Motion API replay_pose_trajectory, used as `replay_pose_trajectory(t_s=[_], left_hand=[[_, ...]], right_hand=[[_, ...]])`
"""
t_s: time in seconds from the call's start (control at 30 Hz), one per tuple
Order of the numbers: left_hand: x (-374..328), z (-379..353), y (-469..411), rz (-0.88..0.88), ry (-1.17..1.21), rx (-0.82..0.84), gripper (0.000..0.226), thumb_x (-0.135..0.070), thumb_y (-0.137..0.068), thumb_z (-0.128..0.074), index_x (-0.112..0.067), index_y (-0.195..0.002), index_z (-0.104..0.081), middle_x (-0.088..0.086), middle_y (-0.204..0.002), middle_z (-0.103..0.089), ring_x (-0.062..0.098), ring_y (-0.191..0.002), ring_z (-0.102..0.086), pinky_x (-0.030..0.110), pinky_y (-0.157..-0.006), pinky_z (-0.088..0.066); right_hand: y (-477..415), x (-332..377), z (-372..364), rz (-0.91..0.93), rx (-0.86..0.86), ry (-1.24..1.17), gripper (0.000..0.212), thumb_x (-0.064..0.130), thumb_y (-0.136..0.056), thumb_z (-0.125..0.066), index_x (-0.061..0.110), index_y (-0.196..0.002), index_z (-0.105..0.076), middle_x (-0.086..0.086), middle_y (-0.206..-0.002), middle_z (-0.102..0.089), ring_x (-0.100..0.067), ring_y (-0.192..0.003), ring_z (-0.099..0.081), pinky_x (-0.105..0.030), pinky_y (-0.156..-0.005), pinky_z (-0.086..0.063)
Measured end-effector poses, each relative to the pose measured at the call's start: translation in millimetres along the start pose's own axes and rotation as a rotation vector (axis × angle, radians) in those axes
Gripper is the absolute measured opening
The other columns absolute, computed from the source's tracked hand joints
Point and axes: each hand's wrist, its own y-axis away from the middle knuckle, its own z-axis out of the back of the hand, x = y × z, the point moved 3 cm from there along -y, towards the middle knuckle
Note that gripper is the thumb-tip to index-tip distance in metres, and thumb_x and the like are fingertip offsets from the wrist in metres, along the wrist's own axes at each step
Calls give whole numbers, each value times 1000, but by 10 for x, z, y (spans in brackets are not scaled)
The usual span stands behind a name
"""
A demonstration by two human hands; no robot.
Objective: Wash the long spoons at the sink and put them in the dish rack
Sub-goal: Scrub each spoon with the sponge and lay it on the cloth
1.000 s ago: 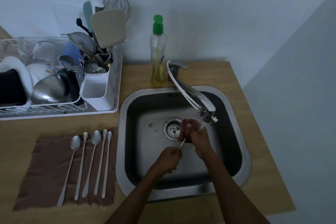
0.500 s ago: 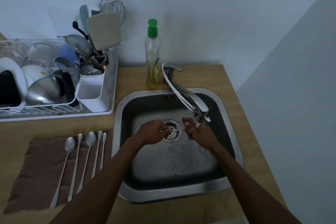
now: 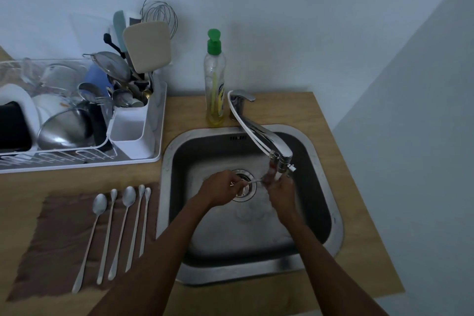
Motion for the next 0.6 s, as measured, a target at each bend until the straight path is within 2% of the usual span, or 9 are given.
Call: replay_pose_trajectory(t_s=[0.07,0.13,0.17,0.23,0.33,0.4,0.43,0.5,0.6], left_hand=[[117,30,23,3,16,50,40,-50,-95,-51,-27,-66,-68,-7,-72,-68,9,-66,-61,32,-69,-50],[228,1,93,-31,66,133,42,-50,-96,-50,-27,-65,-66,-8,-68,-65,3,-60,-56,32,-68,-50],[258,-28,129,-56,98,162,42,-49,-96,-49,-25,-66,-67,-6,-67,-65,3,-59,-56,32,-67,-50],[244,-76,184,-80,151,165,44,-45,-98,-49,-20,-67,-68,-7,-62,-64,2,-56,-54,32,-65,-50],[82,-53,164,-66,143,104,46,-43,-99,-48,-18,-65,-67,-13,-57,-59,-5,-54,-53,26,-65,-45],[-28,-39,140,-51,129,95,46,-41,-100,-48,-17,-66,-67,-12,-58,-58,-7,-53,-52,24,-64,-43],[-51,-42,139,-46,138,105,46,-39,-100,-47,-15,-67,-68,-12,-57,-57,-8,-52,-52,22,-62,-41],[-14,-51,164,-35,182,121,48,-39,-101,-46,-11,-69,-69,-11,-55,-56,-7,-50,-51,20,-60,-37],[109,-84,231,-18,235,152,50,-43,-100,-46,-11,-70,-69,-9,-57,-57,-5,-51,-51,21,-63,-40]], right_hand=[[13,109,68,13,348,88,16,22,-103,-53,16,-104,-68,7,-81,-71,-5,-71,-64,-19,-59,-51],[-10,173,159,61,655,282,16,12,-102,-52,15,-109,-66,3,-86,-71,-10,-74,-65,-24,-65,-55],[-40,176,178,79,719,359,17,12,-102,-51,15,-111,-66,-1,-89,-72,-14,-74,-66,-30,-64,-56],[-41,177,182,4,680,297,21,17,-105,-46,12,-115,-64,-6,-96,-72,-14,-75,-69,-28,-60,-57],[46,125,81,-67,302,139,39,40,-105,-43,14,-91,-69,-3,-84,-73,1,-56,-64,-13,-45,-45],[97,79,37,-31,59,124,38,42,-102,-49,20,-79,-71,2,-77,-73,-7,-59,-64,-22,-48,-45],[105,83,30,-26,29,100,36,40,-102,-49,21,-82,-73,1,-79,-74,-13,-67,-67,-27,-55,-49],[104,126,49,-20,160,84,30,32,-105,-46,22,-92,-71,-1,-87,-74,-17,-80,-70,-30,-68,-53],[88,205,169,9,504,181,19,10,-100,-52,23,-106,-64,-2,-104,-70,-17,-100,-67,-30,-84,-54]])
